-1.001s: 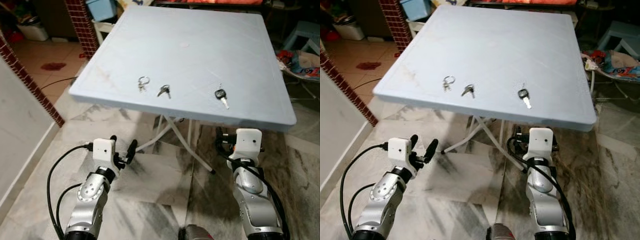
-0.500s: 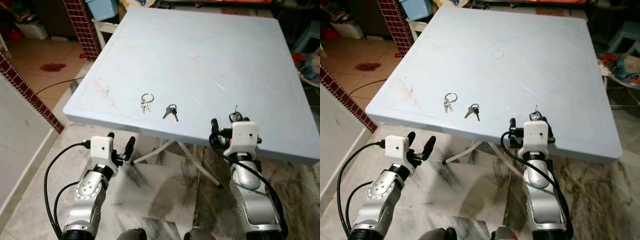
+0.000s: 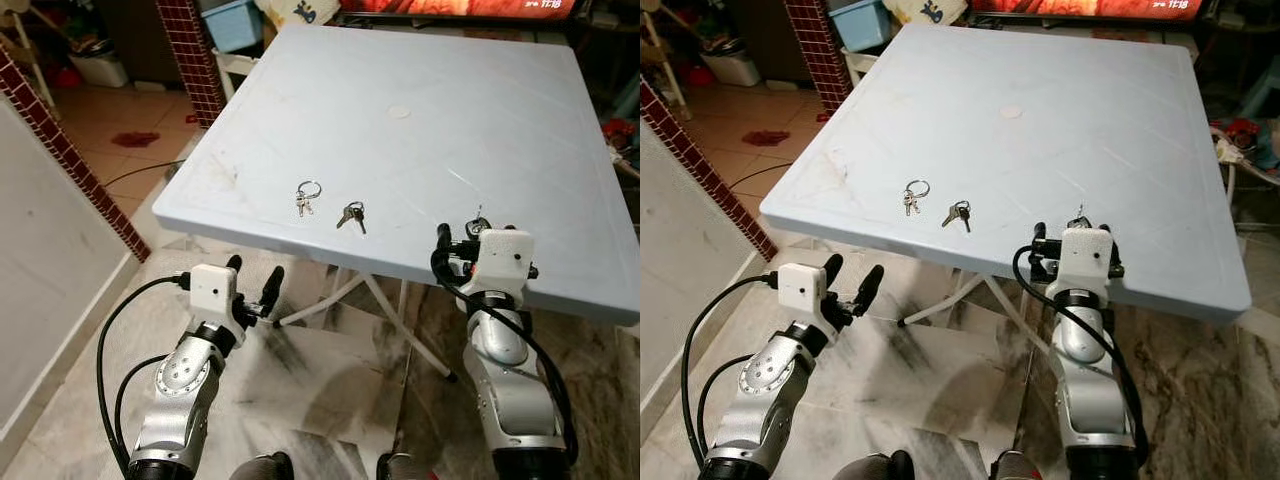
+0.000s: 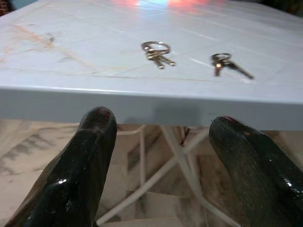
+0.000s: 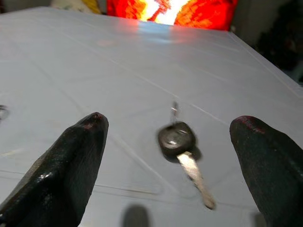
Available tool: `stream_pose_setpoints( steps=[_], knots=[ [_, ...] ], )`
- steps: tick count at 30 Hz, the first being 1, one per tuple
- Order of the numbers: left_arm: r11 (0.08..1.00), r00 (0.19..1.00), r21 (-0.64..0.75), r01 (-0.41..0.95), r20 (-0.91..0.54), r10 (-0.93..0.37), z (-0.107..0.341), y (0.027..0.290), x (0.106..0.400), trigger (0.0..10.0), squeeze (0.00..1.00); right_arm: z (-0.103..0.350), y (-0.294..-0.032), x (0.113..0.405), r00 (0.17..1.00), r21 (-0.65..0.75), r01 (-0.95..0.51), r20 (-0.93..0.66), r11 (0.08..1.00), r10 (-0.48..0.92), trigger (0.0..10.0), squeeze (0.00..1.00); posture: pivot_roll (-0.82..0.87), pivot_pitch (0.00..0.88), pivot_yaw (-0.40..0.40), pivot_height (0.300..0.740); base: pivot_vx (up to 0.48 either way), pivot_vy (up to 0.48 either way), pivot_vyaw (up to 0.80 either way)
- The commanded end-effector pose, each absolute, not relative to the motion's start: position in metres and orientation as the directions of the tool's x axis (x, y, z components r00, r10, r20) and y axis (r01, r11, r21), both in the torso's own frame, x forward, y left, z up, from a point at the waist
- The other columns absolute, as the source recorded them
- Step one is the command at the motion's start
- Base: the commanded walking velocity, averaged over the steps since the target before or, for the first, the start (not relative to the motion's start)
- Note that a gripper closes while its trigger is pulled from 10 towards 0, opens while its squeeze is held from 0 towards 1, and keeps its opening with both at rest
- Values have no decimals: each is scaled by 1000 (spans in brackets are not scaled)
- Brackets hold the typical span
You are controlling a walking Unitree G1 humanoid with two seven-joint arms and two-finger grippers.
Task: Hang keys on a hook
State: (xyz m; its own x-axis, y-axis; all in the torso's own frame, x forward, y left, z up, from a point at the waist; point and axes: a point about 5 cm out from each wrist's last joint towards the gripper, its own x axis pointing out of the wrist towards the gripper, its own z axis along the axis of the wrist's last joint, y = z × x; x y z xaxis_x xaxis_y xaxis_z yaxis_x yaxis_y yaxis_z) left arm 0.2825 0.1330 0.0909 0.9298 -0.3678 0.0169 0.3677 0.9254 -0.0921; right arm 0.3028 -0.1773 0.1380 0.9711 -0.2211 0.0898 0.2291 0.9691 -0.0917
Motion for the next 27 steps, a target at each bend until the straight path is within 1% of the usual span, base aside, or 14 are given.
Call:
stream_pose_setpoints(
  steps=[1,5,8,27],
  knots=[
    [922,926,-85,378,11,-378,92,136,280,10000,0,138,-180,305,967,-83,248,82,965,-242,10000,0,-40,185,75,740,0,0,0],
    [919,922,-85,385,6,-386,93,135,278,10000,0,141,-192,310,958,-91,280,93,956,-272,10000,0,-35,185,79,740,0,0,0],
    [919,922,-86,385,0,-387,92,135,278,10000,0,140,-195,311,956,-81,290,80,954,-284,10000,0,-33,185,76,740,0,0,0],
    [927,930,-91,364,-26,-368,88,136,273,10000,0,142,-194,314,961,-90,270,94,959,-262,10000,0,-35,200,72,740,0,0,-785]
  ],
)
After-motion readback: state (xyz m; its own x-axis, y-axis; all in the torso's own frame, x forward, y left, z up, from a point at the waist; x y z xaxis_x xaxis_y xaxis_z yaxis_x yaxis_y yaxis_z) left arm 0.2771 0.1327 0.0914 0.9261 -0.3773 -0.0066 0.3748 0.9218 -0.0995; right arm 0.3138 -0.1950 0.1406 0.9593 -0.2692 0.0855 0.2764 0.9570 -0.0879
